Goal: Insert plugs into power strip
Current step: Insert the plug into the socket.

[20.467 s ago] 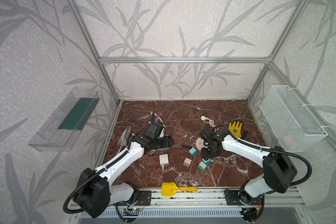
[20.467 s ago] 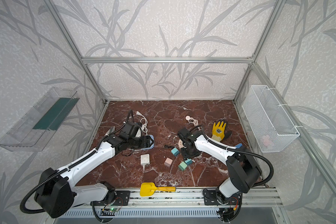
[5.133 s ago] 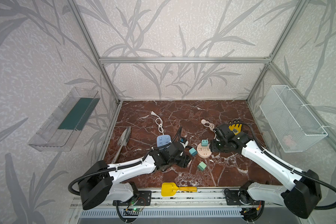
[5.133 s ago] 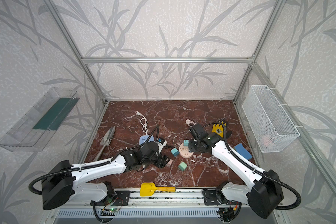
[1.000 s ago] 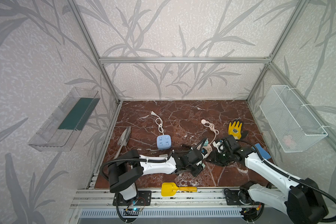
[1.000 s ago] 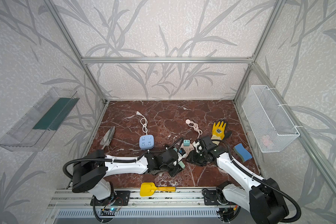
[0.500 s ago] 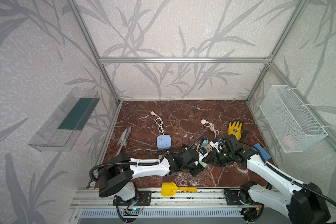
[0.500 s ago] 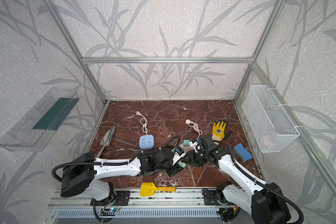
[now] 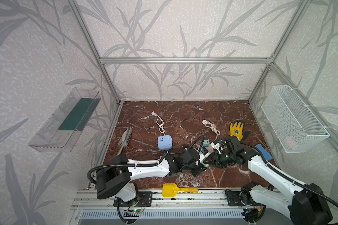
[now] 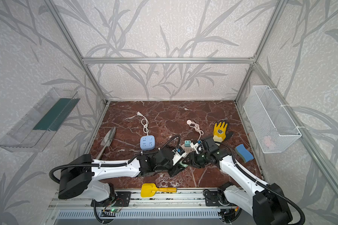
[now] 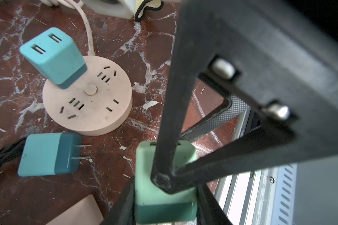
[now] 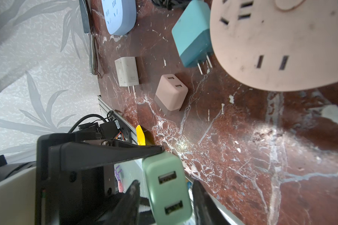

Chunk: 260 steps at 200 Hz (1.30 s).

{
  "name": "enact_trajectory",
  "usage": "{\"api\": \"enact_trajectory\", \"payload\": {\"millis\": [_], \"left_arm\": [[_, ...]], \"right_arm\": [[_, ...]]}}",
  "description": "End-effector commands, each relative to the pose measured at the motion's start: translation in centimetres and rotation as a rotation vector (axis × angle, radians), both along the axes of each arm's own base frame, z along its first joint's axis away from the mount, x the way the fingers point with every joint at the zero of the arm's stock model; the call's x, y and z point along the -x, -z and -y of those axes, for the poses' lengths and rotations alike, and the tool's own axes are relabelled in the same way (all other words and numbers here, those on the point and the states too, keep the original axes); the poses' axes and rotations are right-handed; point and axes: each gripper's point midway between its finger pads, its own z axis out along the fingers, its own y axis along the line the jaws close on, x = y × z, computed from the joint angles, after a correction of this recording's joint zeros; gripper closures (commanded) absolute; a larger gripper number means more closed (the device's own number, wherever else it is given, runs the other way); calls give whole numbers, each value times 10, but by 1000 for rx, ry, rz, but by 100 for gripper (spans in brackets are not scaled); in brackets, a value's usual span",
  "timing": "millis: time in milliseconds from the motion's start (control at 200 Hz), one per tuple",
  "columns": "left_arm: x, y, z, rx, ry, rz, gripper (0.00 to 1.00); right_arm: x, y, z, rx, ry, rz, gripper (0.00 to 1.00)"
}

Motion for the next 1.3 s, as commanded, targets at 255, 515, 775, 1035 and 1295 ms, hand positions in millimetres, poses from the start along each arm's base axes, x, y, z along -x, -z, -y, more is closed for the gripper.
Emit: {"api": "enact_trajectory", "payload": {"millis": [255, 515, 775, 1035, 1295], "left_arm": [[0, -18, 1, 70, 1, 14, 100], [0, -20, -1, 75, -5, 19, 100], [-10, -18, -6, 62, -61, 19, 96], [-74, -40, -76, -65, -447, 125, 2], [-119, -65, -128, 1, -697, 110, 2]], "right_arm": [[1, -4, -7, -63, -8, -16, 58], [1, -7, -9, -88, -13, -16, 76], [1, -10, -8, -80, -4, -8, 100], [-14, -15, 10, 62, 88, 63, 100], [-50, -28, 36, 234, 250, 179, 100]]}}
